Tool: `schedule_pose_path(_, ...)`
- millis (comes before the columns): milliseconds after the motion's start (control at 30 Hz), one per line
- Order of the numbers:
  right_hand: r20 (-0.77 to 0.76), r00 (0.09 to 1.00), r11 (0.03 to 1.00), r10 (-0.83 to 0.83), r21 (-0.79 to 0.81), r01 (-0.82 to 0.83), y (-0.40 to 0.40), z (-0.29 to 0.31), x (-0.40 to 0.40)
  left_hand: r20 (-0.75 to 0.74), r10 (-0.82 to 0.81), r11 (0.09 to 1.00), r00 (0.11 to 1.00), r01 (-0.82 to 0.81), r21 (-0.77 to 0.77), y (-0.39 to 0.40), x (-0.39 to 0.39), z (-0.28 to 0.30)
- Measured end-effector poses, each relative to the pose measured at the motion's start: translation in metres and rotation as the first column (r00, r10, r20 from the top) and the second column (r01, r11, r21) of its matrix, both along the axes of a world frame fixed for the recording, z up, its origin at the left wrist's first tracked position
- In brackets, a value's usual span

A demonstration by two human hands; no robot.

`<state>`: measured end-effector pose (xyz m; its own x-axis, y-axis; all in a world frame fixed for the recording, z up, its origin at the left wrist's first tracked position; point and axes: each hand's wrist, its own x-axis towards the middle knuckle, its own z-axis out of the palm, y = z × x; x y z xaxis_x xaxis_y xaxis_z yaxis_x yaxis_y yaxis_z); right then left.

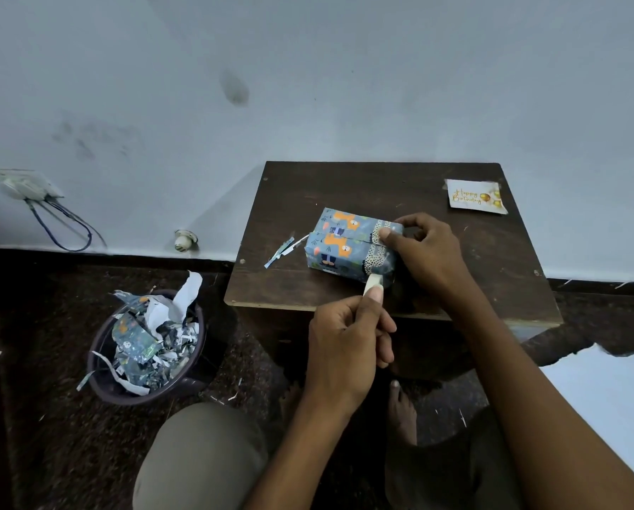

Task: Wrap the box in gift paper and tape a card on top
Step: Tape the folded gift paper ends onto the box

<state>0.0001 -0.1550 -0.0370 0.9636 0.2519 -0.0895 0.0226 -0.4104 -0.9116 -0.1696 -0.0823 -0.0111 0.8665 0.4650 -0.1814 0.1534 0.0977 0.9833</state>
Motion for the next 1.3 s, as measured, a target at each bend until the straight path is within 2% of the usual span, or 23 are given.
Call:
schedule_pose_path(100,0.008,0.998,0.998,0.068,0.000,-0.068,-0.009,0.000,-0.003,-0.002,0.007,1.000,1.000,-0.007,-0.005,0.001,0.001,0.001)
schedule_pose_path(167,0.060,0.993,0.993,0.098,-0.071,-0.094,-0.013,0.001,-0.005,0.003,0.015,1.000,1.000,-0.015,-0.009,0.001,0.001,0.002)
schedule_pose_path(233,0.101,0.988,0.988,0.114,-0.120,-0.102,-0.013,0.000,-0.007,0.004,0.020,1.000,1.000,-0.020,-0.008,0.002,0.001,0.002)
schedule_pose_path(333,0.112,0.988,0.989,0.108,-0.110,-0.096,-0.013,-0.001,-0.008,-0.001,0.019,1.000,1.000,-0.019,-0.009,0.002,-0.001,0.003)
schedule_pose_path(400,0.163,0.983,0.993,0.080,-0.096,-0.064,-0.016,0.001,-0.007,-0.006,0.028,0.999,1.000,-0.028,-0.017,0.002,-0.001,0.005)
schedule_pose_path(467,0.281,0.960,0.994,0.004,-0.102,0.026,-0.024,0.004,-0.005,-0.005,0.039,0.999,0.999,-0.039,-0.027,0.003,-0.001,0.006)
schedule_pose_path(567,0.397,0.918,0.958,0.011,-0.267,0.104,-0.039,0.003,-0.002,0.001,0.051,0.998,0.999,-0.051,-0.045,0.003,-0.001,0.009)
schedule_pose_path(700,0.266,0.953,0.830,0.143,-0.557,0.031,-0.045,-0.004,-0.003,-0.001,0.059,0.996,0.998,-0.058,-0.074,0.004,-0.003,0.009)
schedule_pose_path(800,0.240,0.959,0.816,0.153,-0.578,0.014,-0.044,-0.002,-0.003,-0.008,0.061,0.995,0.998,-0.061,-0.074,0.005,-0.005,0.007)
schedule_pose_path(933,0.214,0.968,0.830,0.127,-0.557,0.014,-0.046,0.004,-0.003,0.015,0.084,0.996,0.996,-0.085,0.015,0.005,-0.007,0.007)
schedule_pose_path(1100,0.118,0.987,0.746,0.110,-0.666,-0.003,-0.043,0.015,-0.010,0.054,0.129,0.989,0.990,-0.133,0.070,0.006,-0.008,0.009)
schedule_pose_path(1300,0.121,0.988,0.647,0.097,-0.762,0.030,-0.041,0.030,-0.022,0.129,0.110,0.992,0.986,-0.116,0.046,0.009,-0.008,0.009)
